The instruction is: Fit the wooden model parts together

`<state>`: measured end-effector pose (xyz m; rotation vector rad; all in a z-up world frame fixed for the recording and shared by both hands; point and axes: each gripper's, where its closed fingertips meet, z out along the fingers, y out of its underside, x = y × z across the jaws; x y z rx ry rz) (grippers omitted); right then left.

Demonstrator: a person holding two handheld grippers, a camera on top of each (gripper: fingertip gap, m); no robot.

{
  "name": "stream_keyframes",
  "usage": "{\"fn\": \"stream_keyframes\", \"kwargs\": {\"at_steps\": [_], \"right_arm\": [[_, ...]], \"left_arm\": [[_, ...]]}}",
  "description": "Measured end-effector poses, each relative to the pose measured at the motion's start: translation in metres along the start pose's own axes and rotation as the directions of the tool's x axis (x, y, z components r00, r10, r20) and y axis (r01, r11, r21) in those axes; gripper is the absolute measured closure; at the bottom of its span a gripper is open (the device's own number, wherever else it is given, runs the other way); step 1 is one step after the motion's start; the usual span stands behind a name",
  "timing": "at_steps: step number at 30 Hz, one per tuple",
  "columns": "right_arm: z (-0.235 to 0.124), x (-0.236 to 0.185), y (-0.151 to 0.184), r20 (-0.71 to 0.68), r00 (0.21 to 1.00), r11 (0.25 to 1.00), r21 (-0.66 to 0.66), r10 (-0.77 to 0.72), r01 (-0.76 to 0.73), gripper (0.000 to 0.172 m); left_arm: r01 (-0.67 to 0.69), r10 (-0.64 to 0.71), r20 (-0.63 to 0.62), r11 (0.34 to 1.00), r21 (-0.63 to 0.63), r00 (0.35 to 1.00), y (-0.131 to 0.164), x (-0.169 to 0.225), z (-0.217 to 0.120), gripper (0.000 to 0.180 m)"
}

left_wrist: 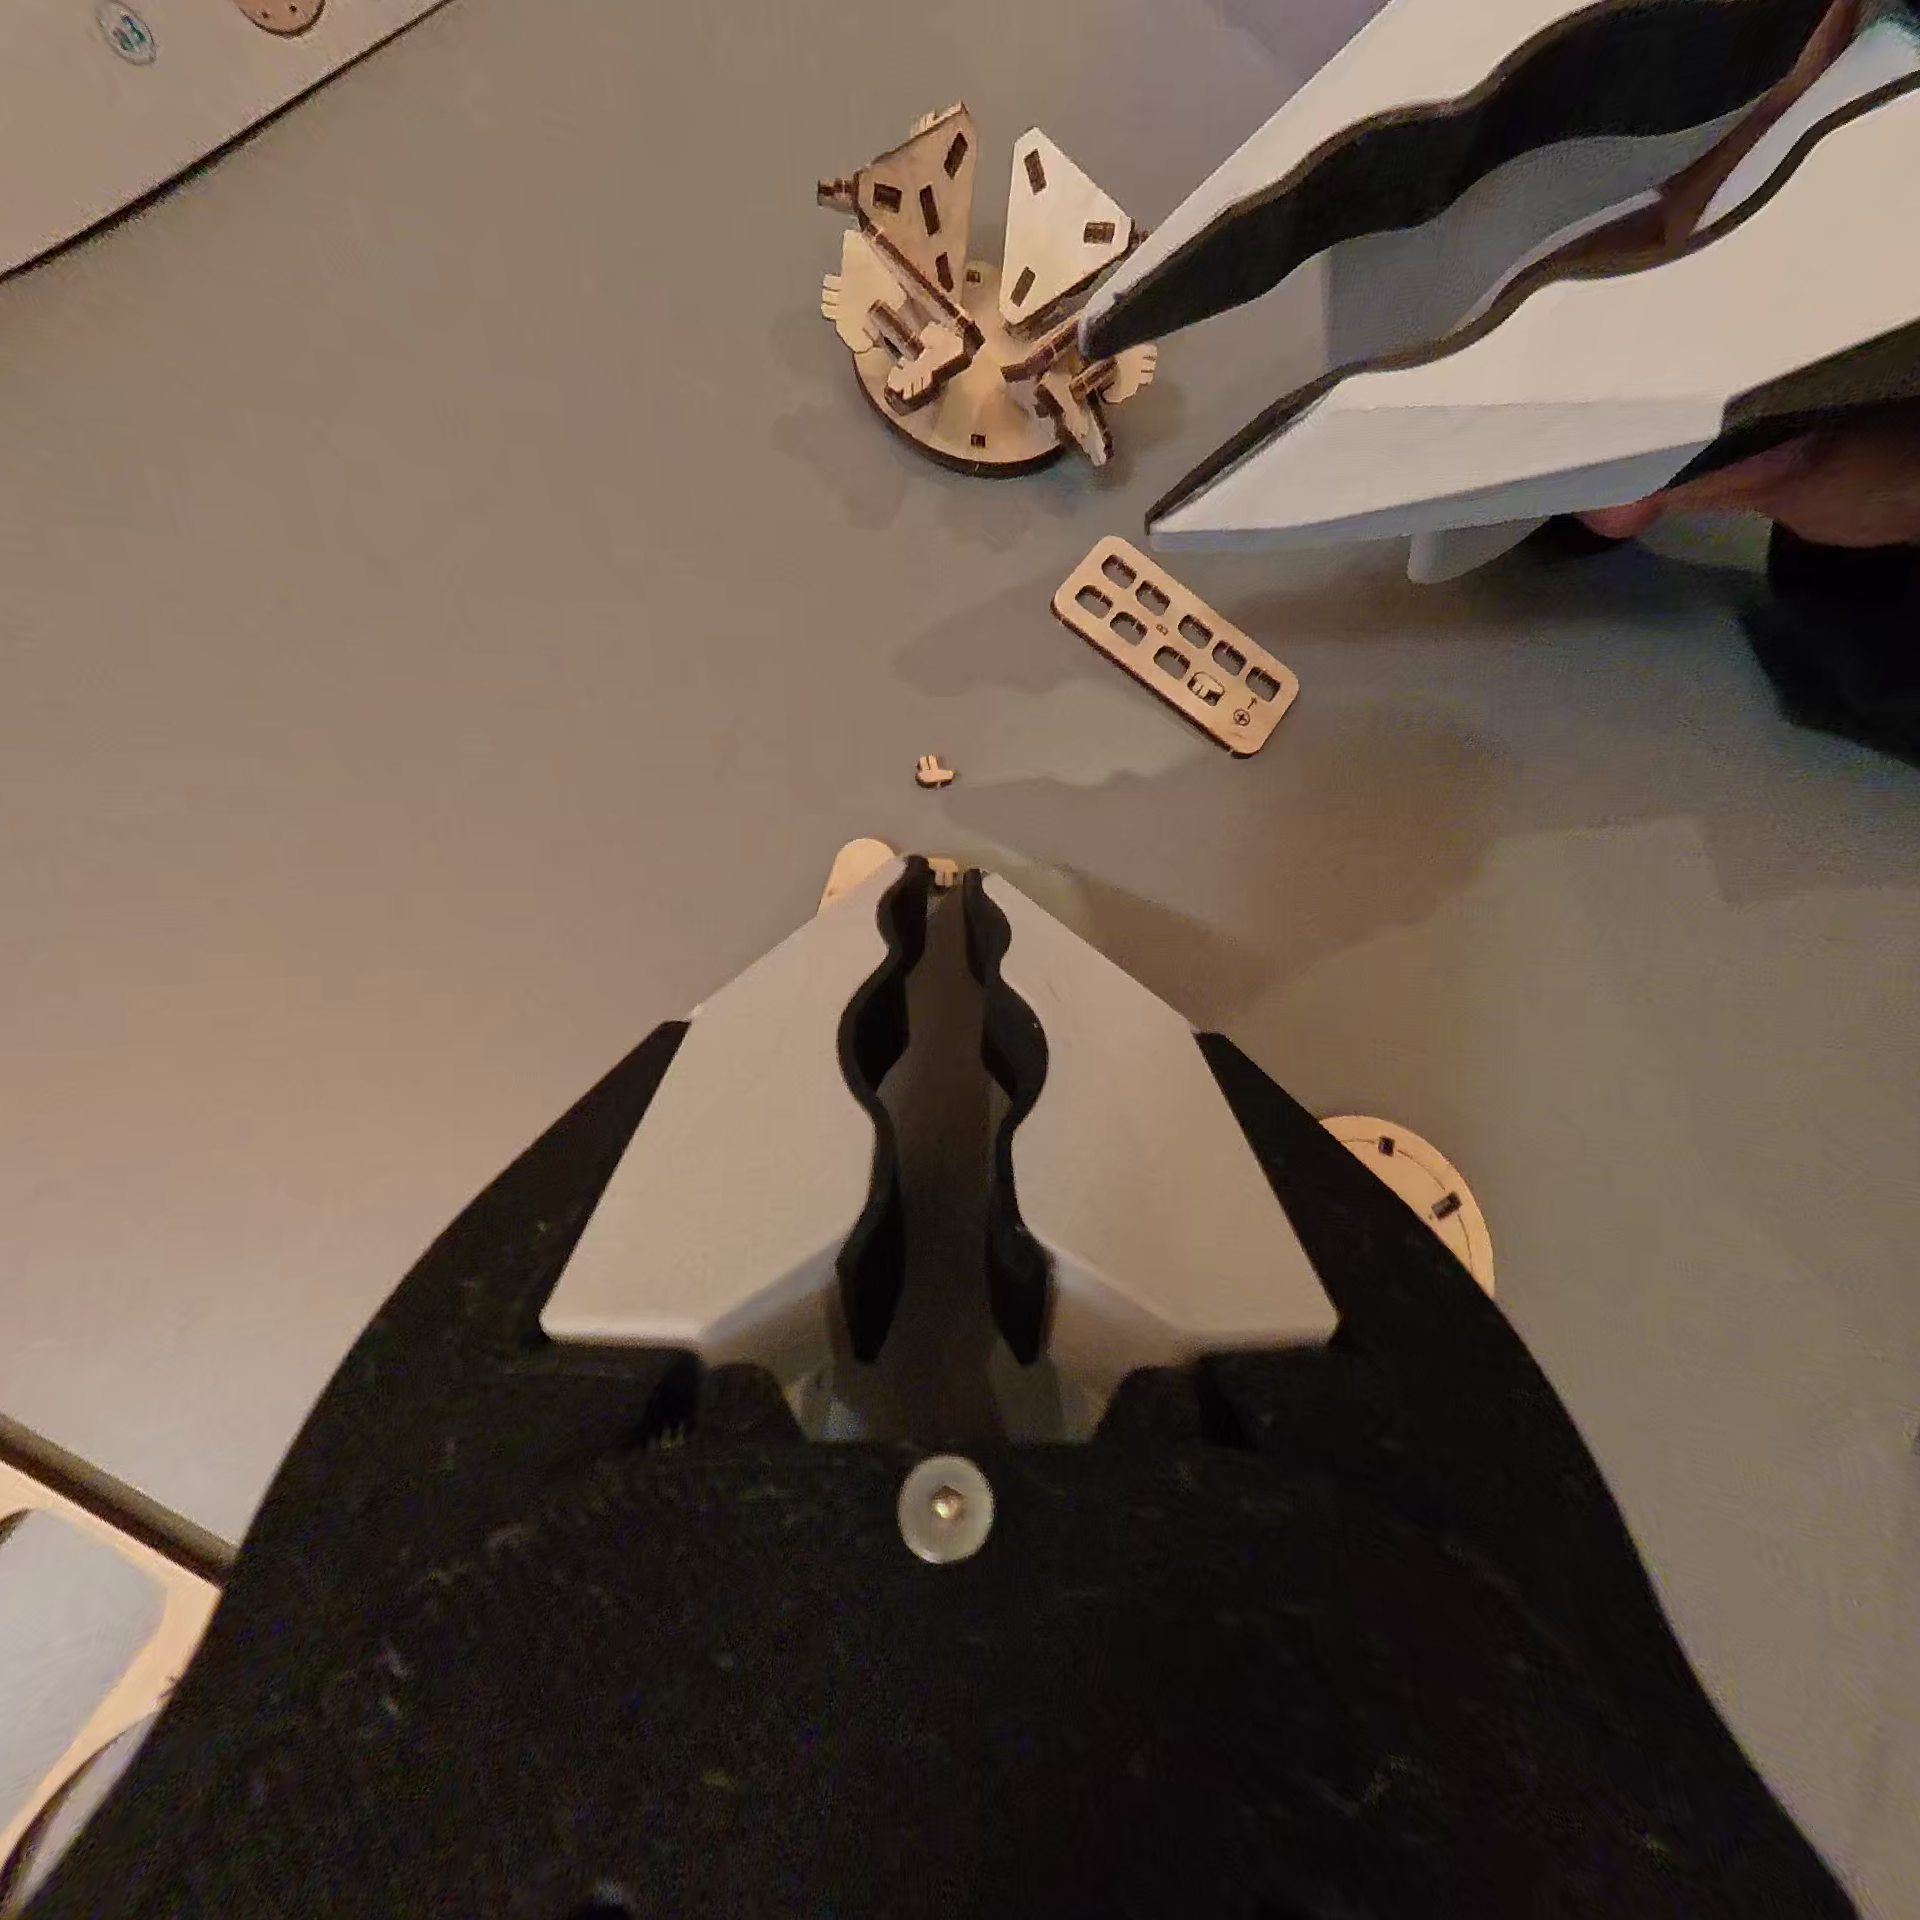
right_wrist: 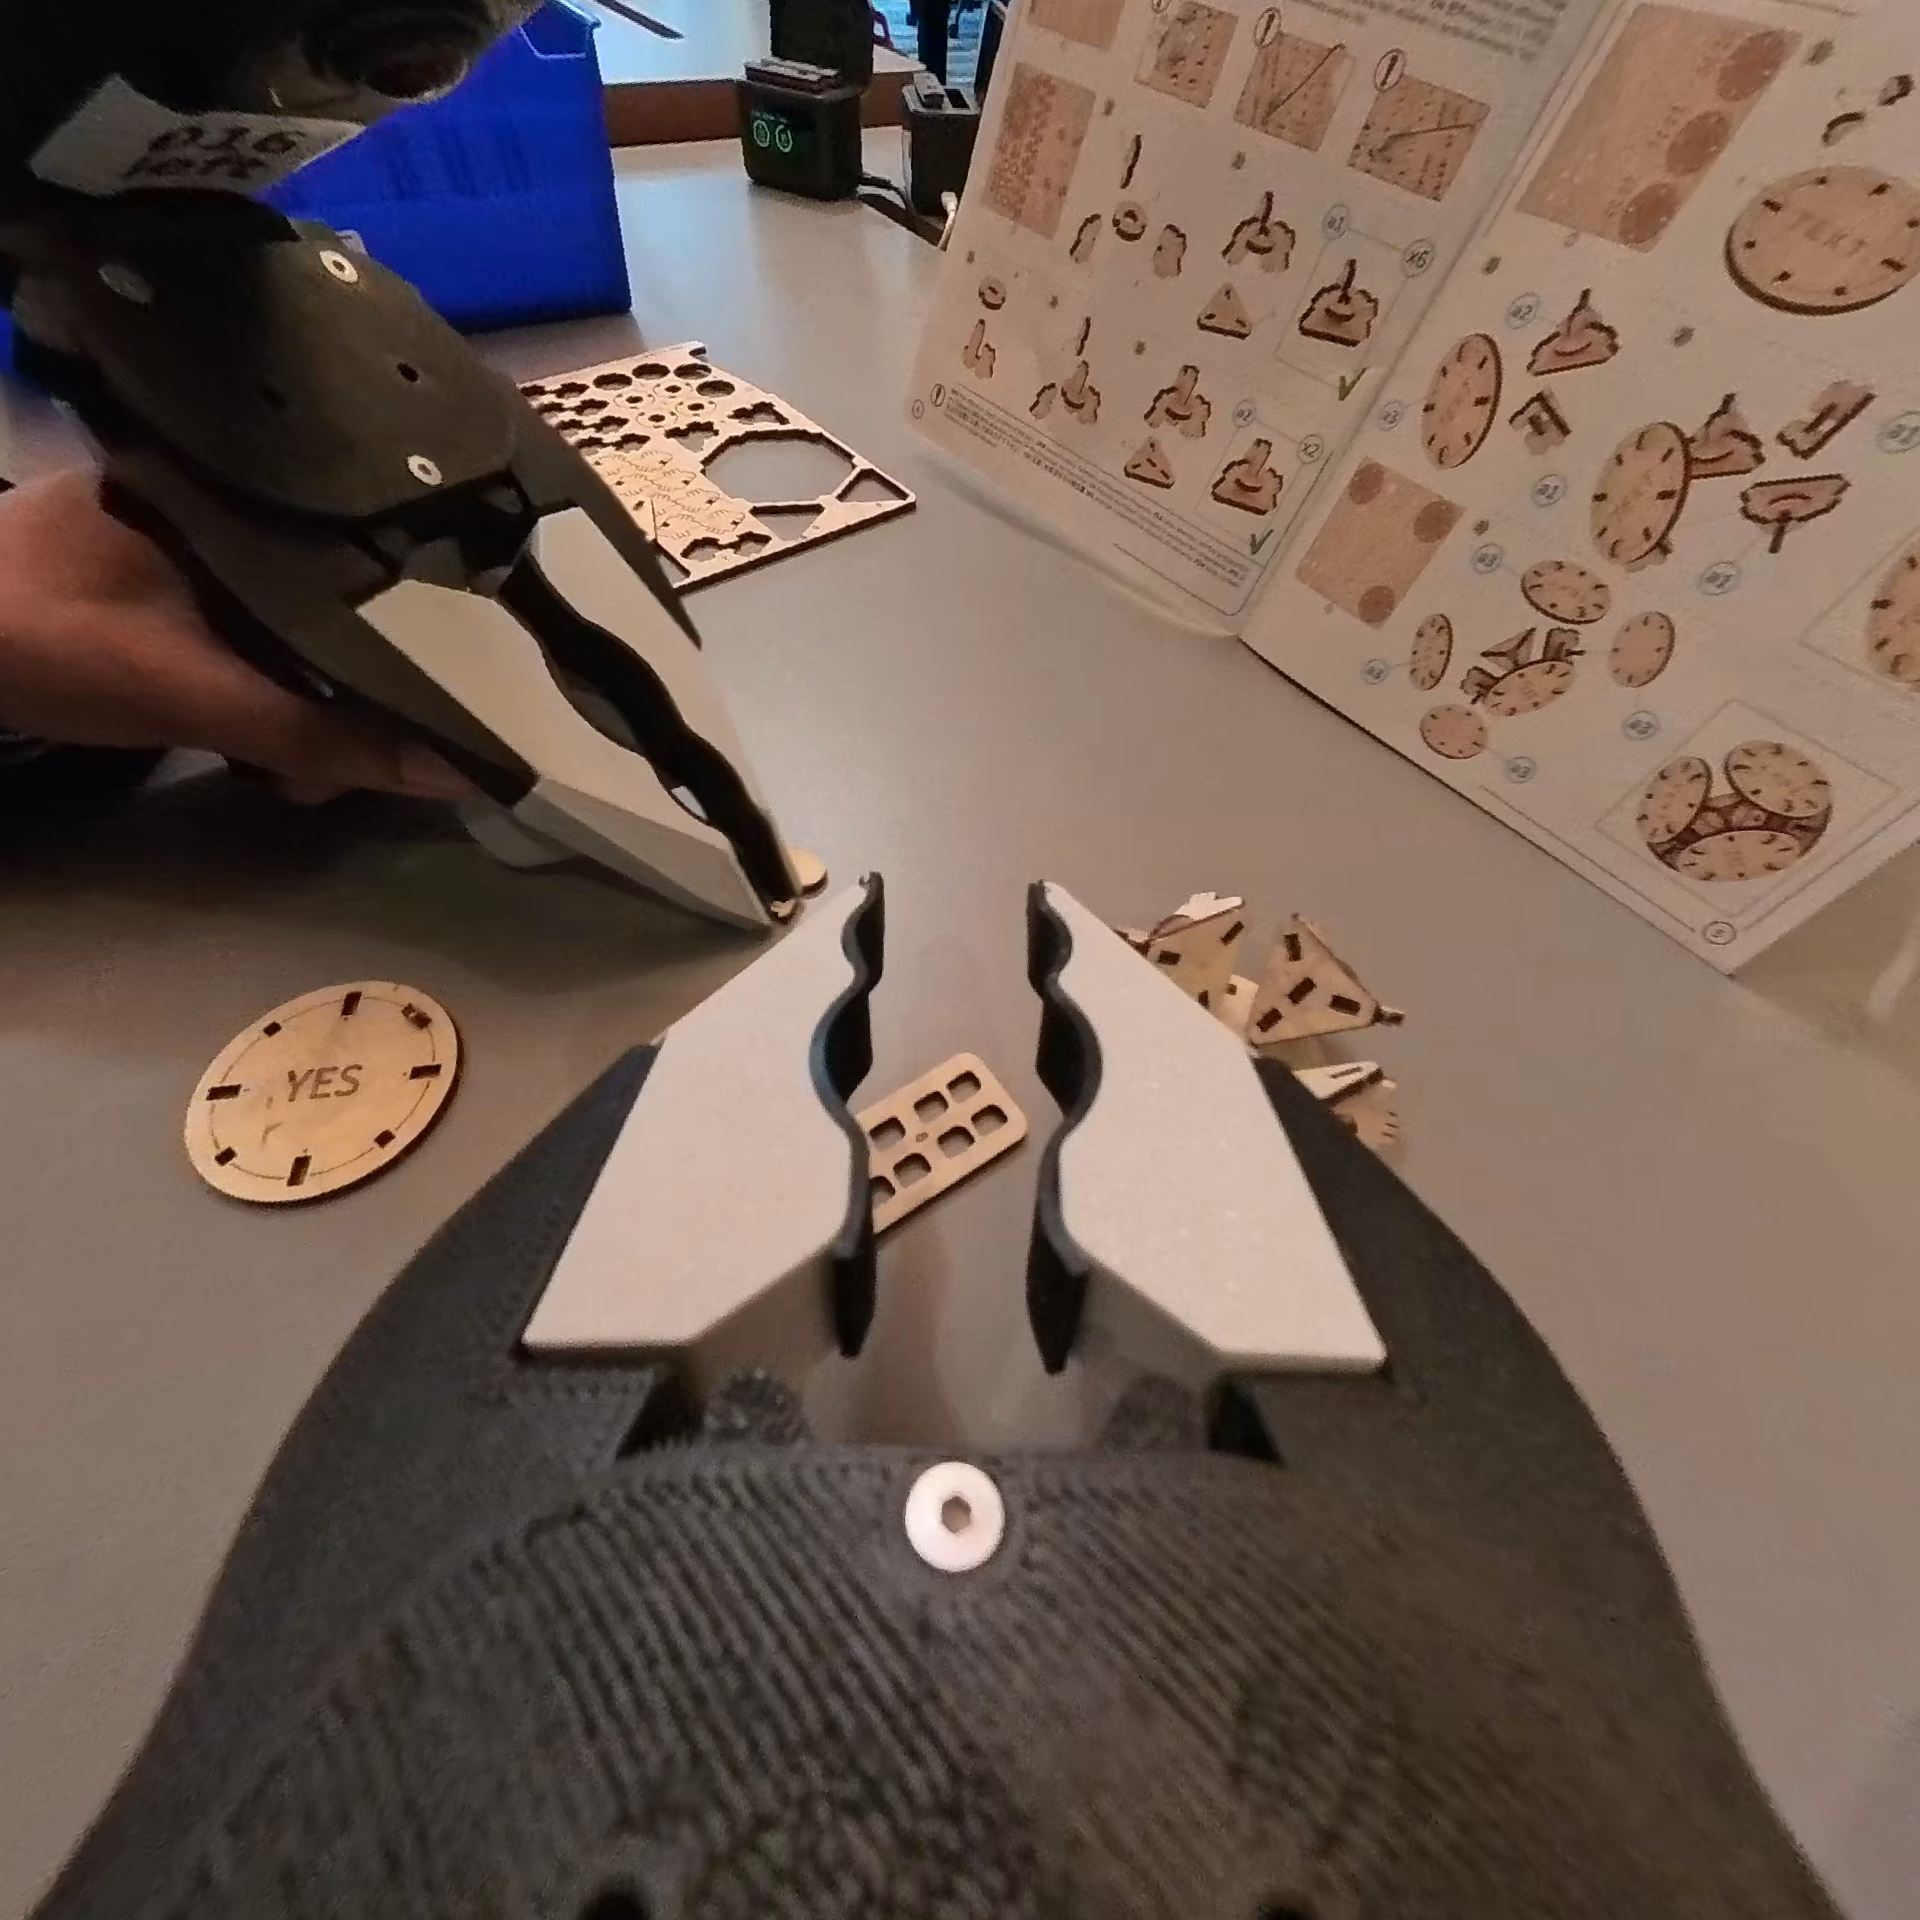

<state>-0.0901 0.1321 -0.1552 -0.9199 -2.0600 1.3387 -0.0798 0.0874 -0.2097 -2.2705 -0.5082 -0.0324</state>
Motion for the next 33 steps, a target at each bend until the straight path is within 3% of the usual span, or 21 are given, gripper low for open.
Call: {"fn": "stream_keyframes", "kwargs": {"at_steps": [4,8,13,15,18,20,25,29,33], "right_arm": [[0.000,-0.001,0.000,0.000,1.000,1.000,-0.002,-0.008,0.008,0.146],[0.000,-0.004,-0.001,0.014,1.000,1.000,0.006,-0.025,0.025,0.146],[-0.005,-0.047,-0.008,0.201,0.958,0.977,0.092,-0.205,0.190,0.145],[-0.011,-0.068,-0.005,0.242,0.889,0.920,0.155,-0.390,0.361,0.145],[-0.017,-0.077,-0.008,0.103,0.756,0.757,0.213,-0.646,0.618,0.153],[-0.021,-0.084,-0.012,0.047,0.690,0.679,0.237,-0.722,0.695,0.157],[-0.027,-0.097,-0.021,0.031,0.668,0.646,0.293,-0.744,0.705,0.157],[-0.027,-0.106,-0.014,0.080,0.636,0.628,0.293,-0.768,0.721,0.162],[-0.028,-0.110,-0.011,0.087,0.600,0.597,0.284,-0.795,0.750,0.172]], "left_arm": [[-0.015,0.015,0.013,1.000,0.001,1.000,-0.001,0.000,0.001,0.179],[0.005,-0.003,-0.054,1.000,0.029,0.999,-0.003,0.007,-0.004,0.179],[0.131,-0.078,-0.369,0.984,0.119,0.926,-0.013,0.037,-0.027,0.179],[0.180,-0.075,-0.494,0.969,0.169,0.866,-0.023,0.047,-0.044,0.179],[0.256,-0.089,-0.628,0.950,0.179,0.773,-0.030,0.052,-0.066,0.180],[0.286,-0.108,-0.680,0.946,0.154,0.725,-0.029,0.053,-0.073,0.180],[0.244,-0.099,-0.732,0.965,0.094,0.674,-0.020,0.067,-0.072,0.180],[0.153,-0.054,-0.725,0.986,0.071,0.687,-0.010,0.080,-0.065,0.179],[0.152,-0.052,-0.735,0.986,0.071,0.676,-0.009,0.082,-0.067,0.179]]}}
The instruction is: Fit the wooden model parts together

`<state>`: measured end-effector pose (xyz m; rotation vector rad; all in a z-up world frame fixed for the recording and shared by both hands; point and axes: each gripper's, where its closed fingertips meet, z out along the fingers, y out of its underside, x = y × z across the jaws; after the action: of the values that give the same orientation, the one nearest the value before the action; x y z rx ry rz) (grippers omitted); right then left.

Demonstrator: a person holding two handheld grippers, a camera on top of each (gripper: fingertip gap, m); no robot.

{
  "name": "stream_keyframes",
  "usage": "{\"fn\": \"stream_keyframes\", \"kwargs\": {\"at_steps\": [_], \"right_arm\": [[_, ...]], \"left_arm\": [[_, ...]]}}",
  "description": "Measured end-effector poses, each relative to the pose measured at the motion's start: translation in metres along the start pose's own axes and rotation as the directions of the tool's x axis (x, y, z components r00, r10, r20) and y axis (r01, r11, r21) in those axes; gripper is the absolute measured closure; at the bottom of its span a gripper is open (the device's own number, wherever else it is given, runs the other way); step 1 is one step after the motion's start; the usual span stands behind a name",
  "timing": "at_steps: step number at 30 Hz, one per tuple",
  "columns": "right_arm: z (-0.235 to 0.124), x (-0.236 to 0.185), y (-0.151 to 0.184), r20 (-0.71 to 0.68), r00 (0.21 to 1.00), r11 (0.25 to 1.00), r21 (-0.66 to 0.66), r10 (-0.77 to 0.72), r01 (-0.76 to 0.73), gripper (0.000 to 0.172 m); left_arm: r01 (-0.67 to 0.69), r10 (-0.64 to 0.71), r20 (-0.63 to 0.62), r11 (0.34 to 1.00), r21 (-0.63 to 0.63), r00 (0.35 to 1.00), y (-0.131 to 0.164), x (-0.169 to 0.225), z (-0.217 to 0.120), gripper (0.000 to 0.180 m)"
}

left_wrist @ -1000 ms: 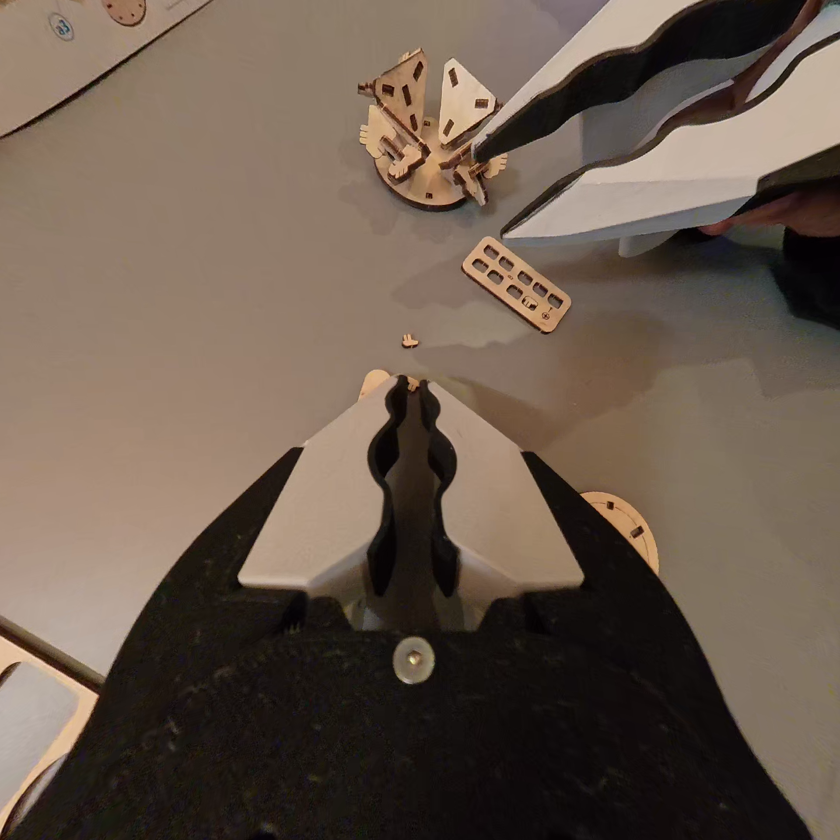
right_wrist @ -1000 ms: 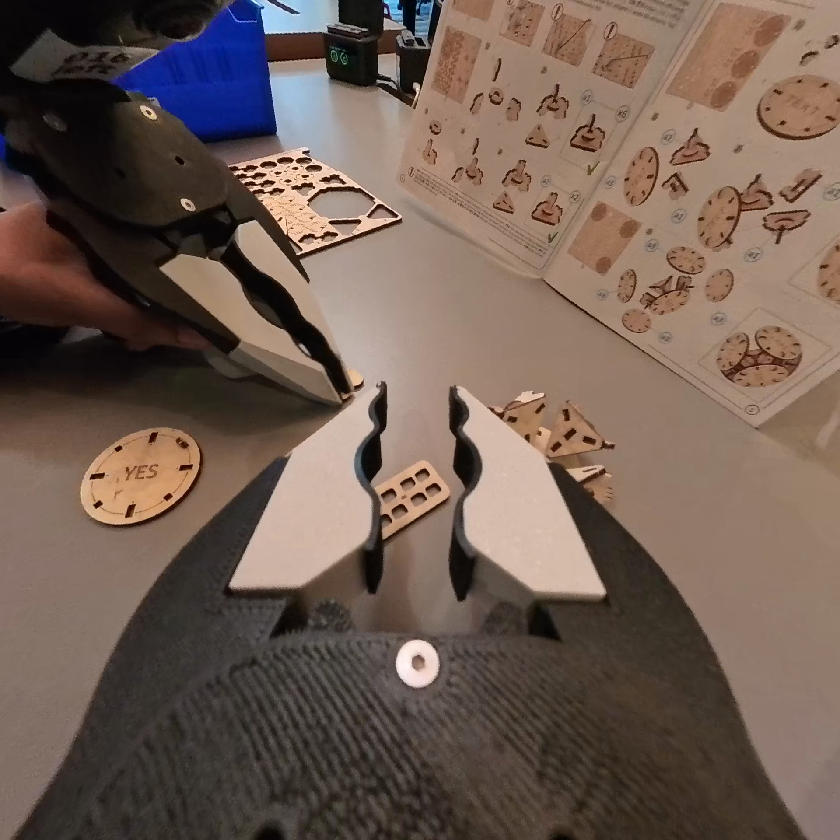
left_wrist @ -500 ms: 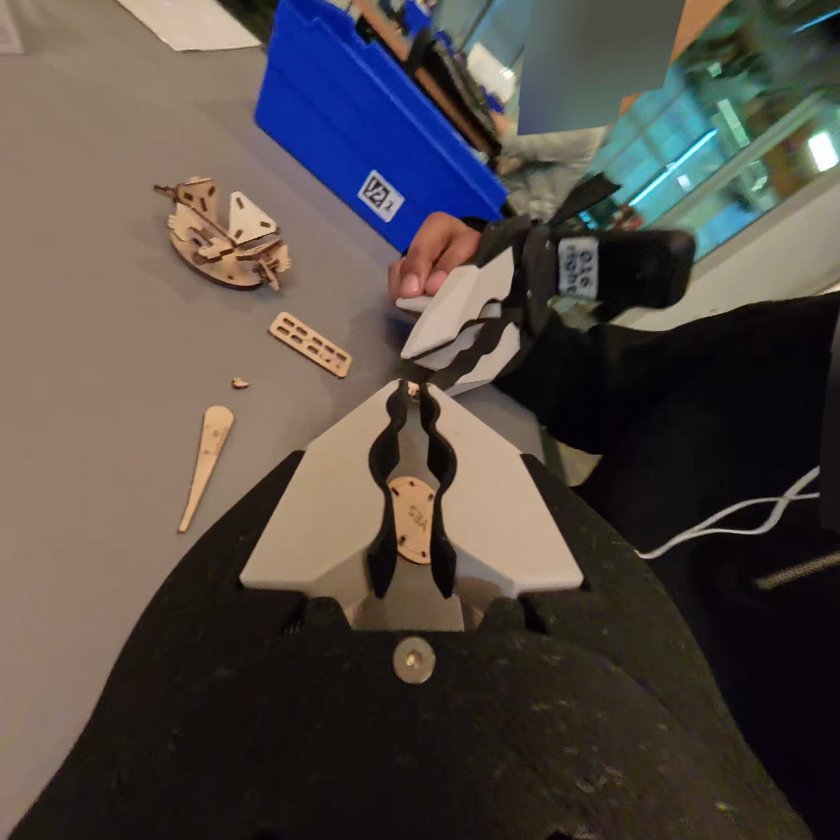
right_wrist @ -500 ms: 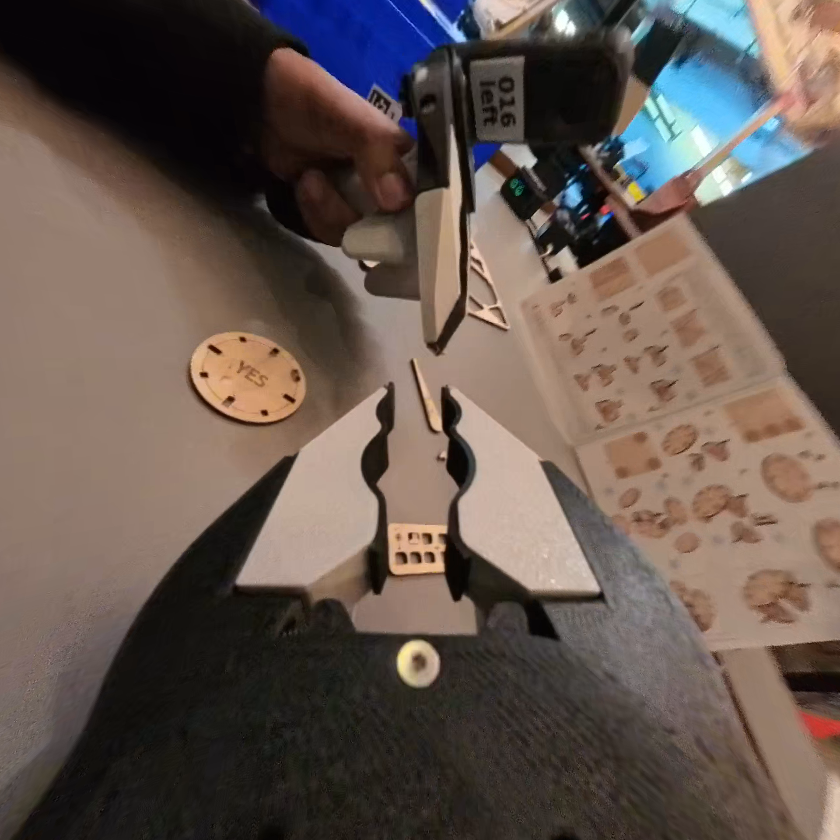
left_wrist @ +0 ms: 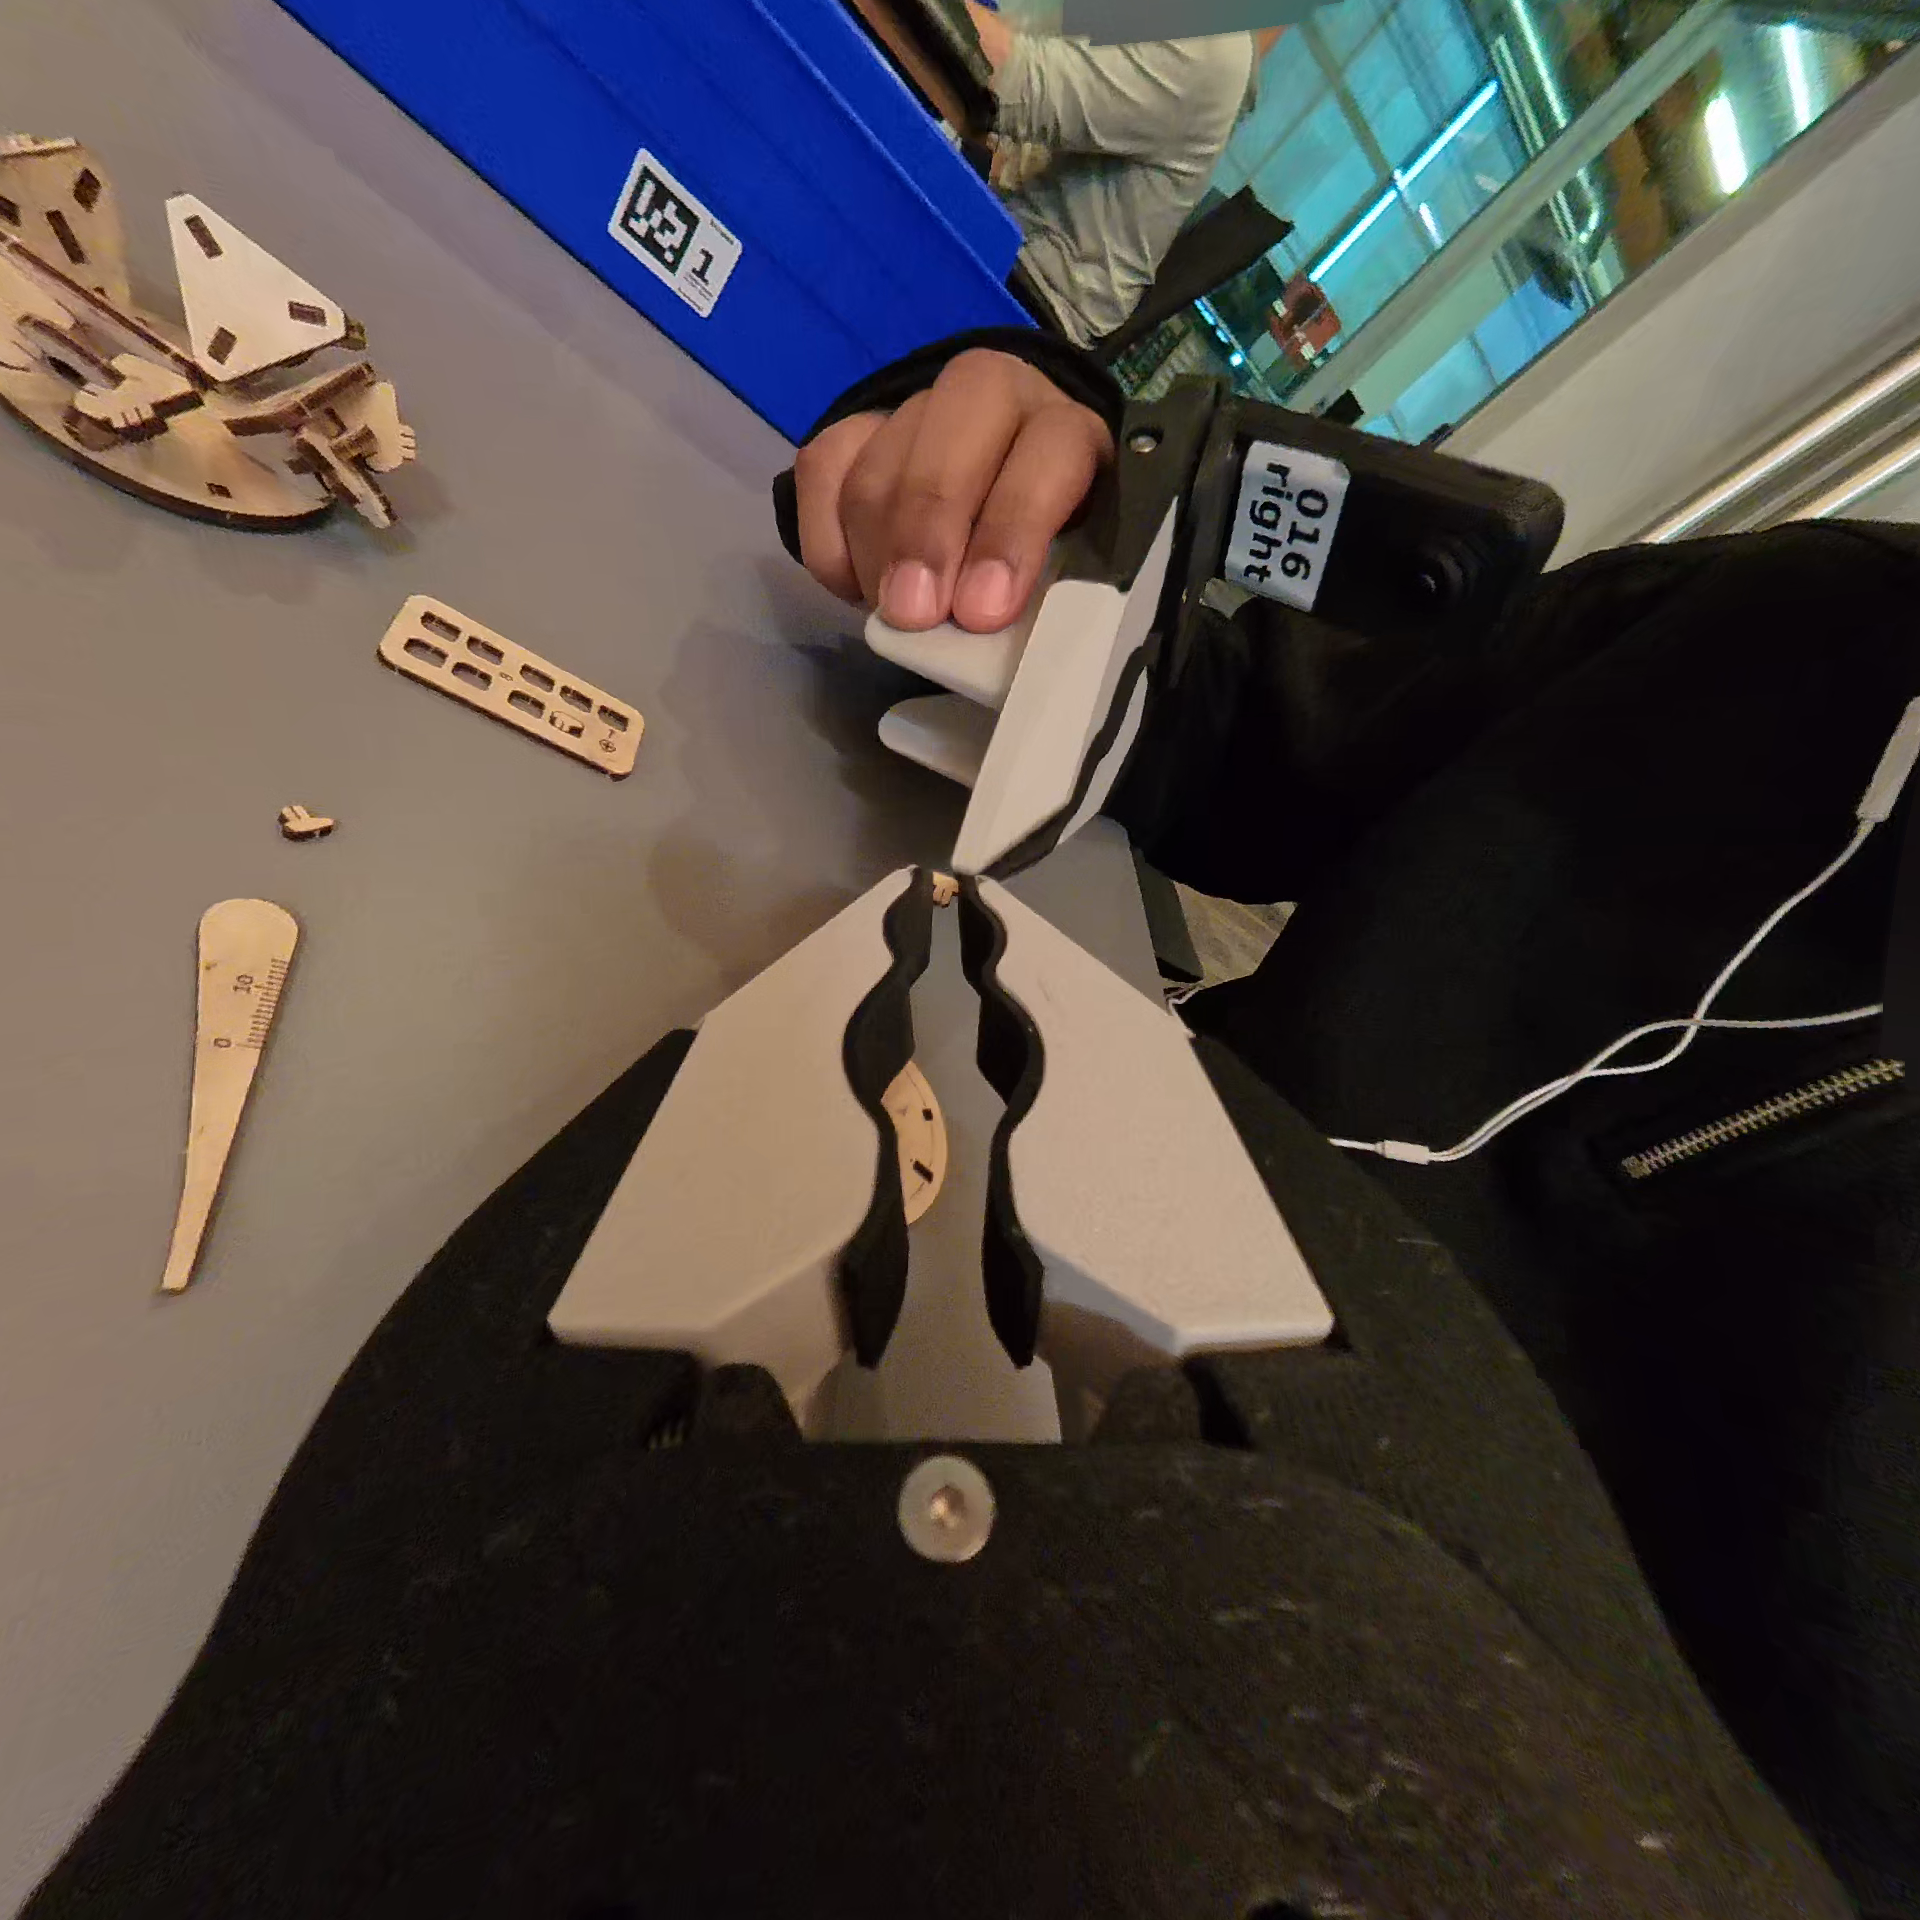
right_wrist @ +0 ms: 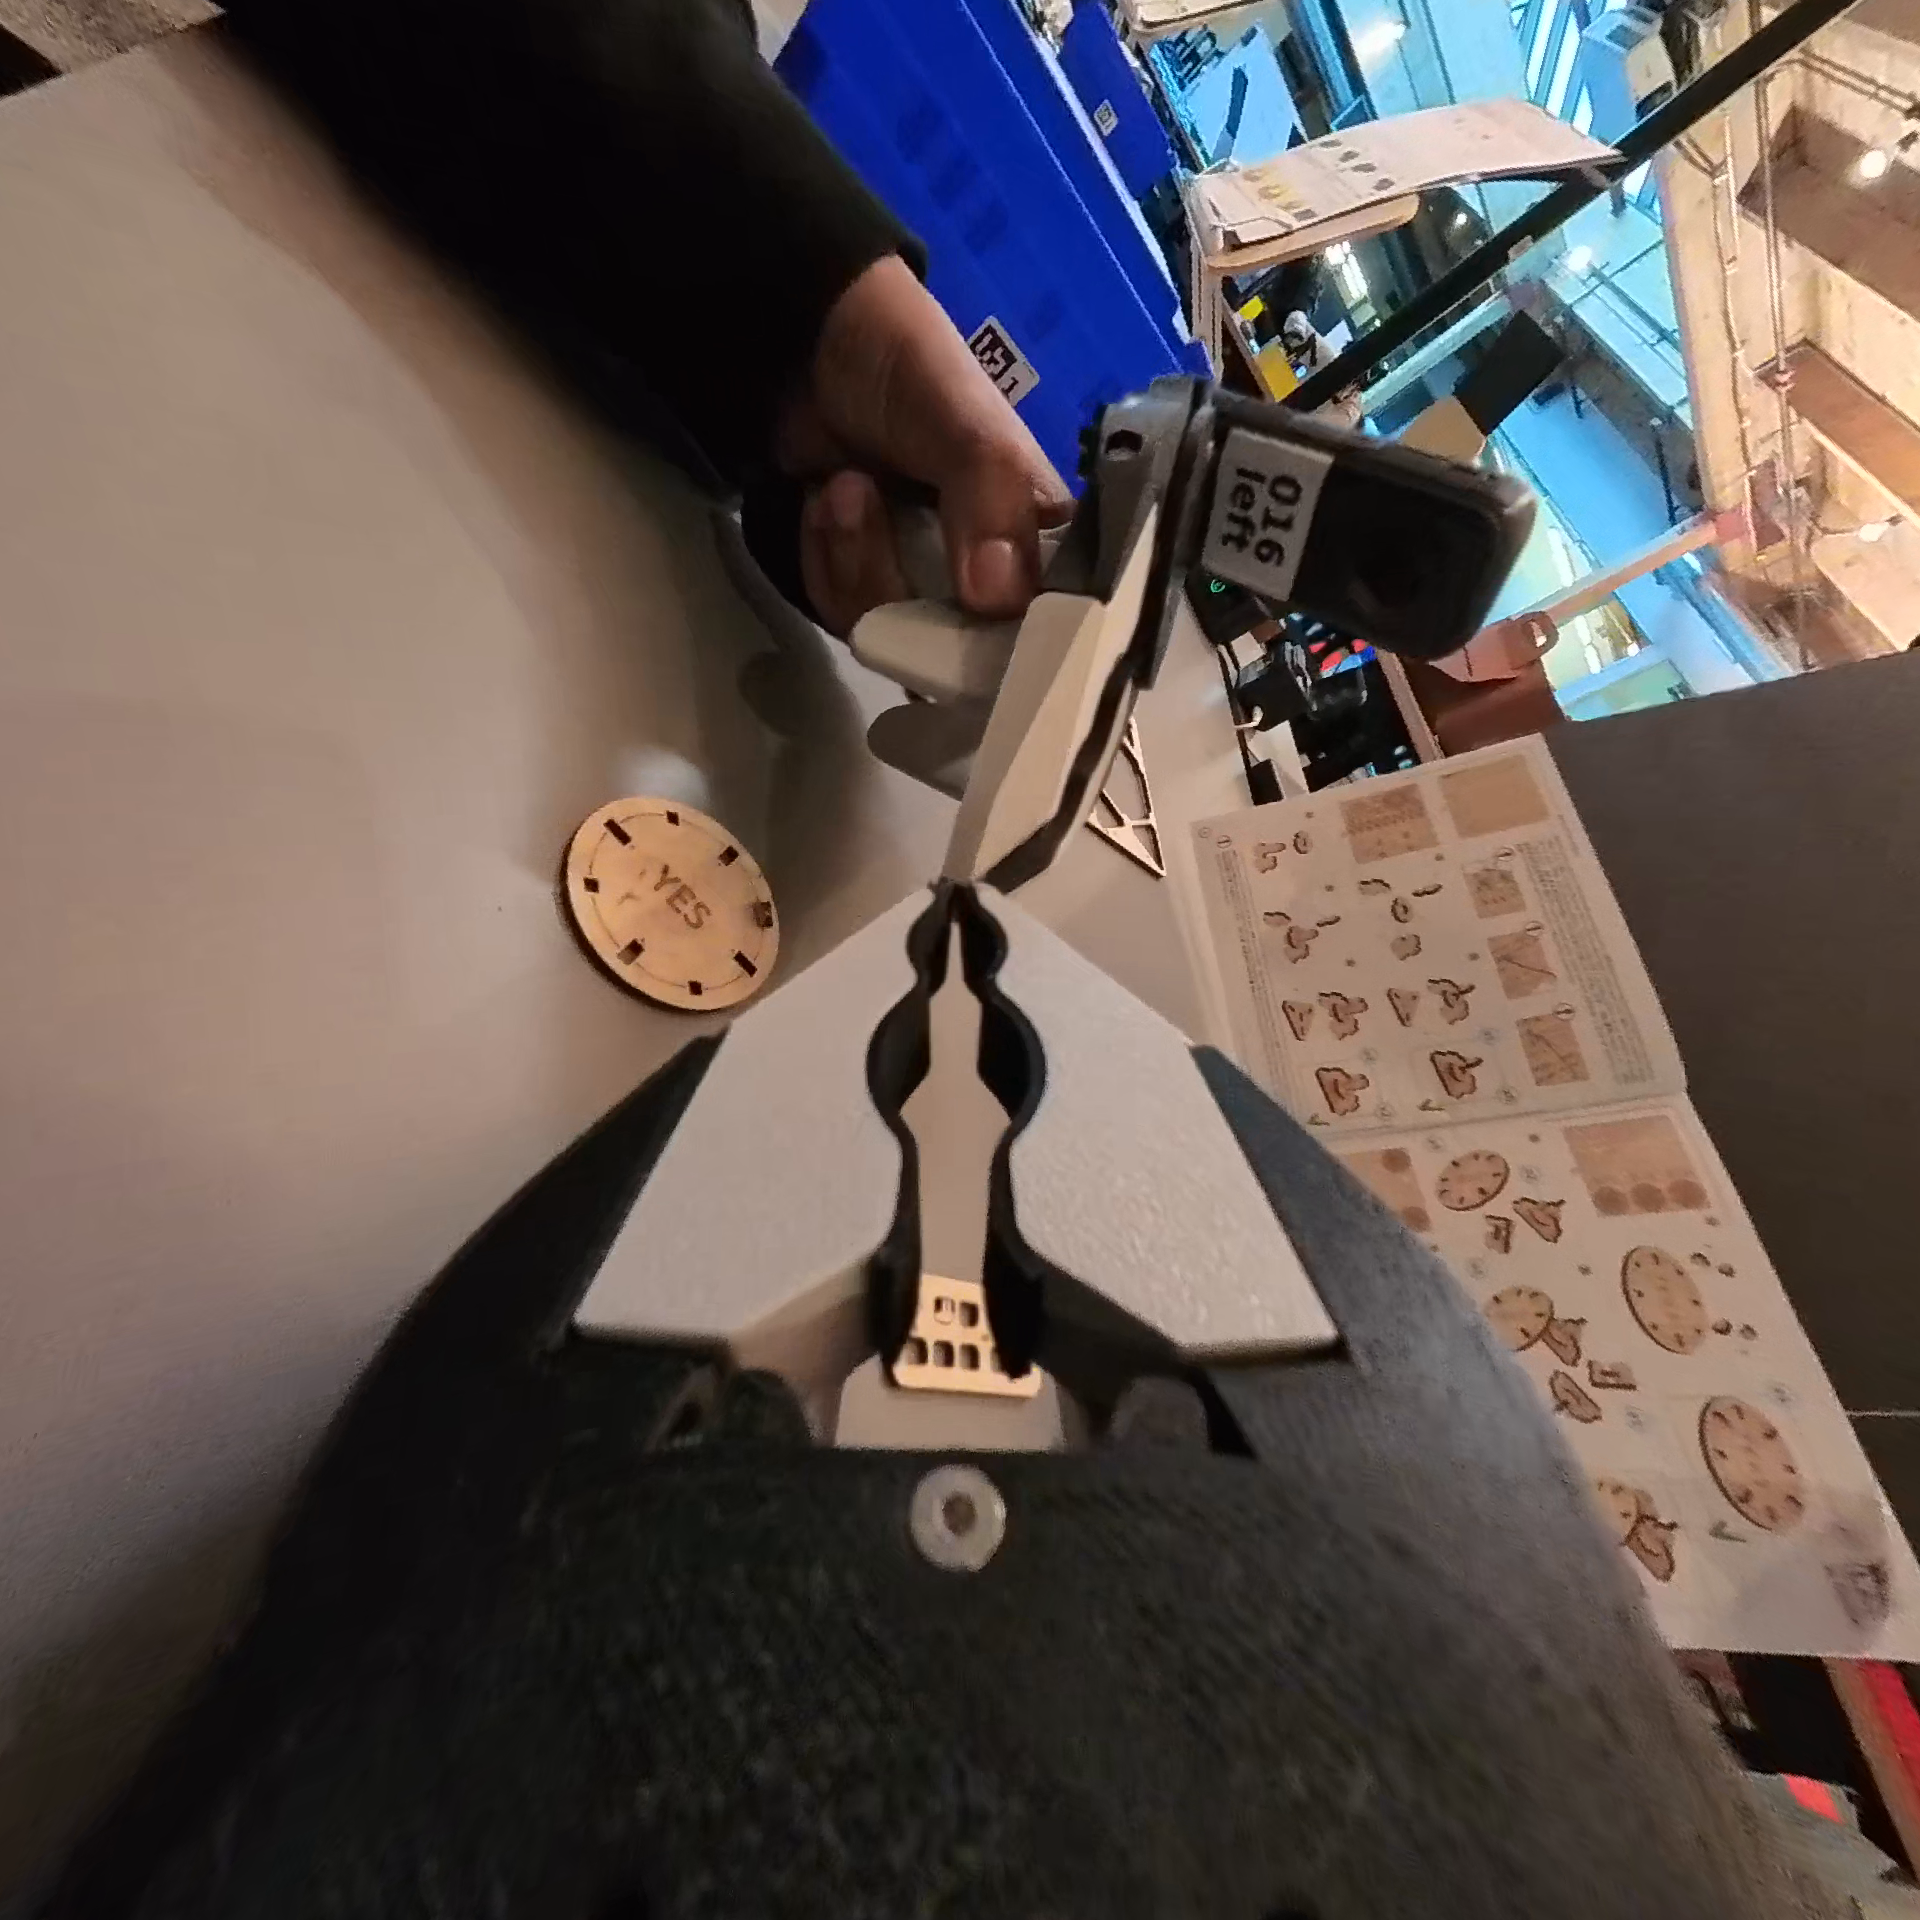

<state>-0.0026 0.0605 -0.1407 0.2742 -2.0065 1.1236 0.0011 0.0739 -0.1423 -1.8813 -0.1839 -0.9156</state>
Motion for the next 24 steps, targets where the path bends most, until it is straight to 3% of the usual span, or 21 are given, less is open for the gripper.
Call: {"fn": "stream_keyframes", "kwargs": {"at_steps": [13,20,24], "right_arm": [[0.002,-0.009,0.001,0.050,0.999,1.000,-0.012,-0.014,0.015,0.161],[0.002,-0.008,0.004,0.044,0.998,0.998,-0.041,-0.038,0.040,0.171],[0.001,0.001,0.002,0.024,0.999,0.999,-0.023,0.044,-0.044,0.171]], "left_arm": [[0.018,-0.019,-0.040,0.999,-0.027,0.999,0.006,0.001,0.002,0.179],[0.030,-0.032,-0.044,0.999,-0.032,0.999,0.008,0.000,0.003,0.179],[0.015,-0.014,-0.050,1.000,0.024,0.999,-0.002,0.003,0.000,0.170]]}}
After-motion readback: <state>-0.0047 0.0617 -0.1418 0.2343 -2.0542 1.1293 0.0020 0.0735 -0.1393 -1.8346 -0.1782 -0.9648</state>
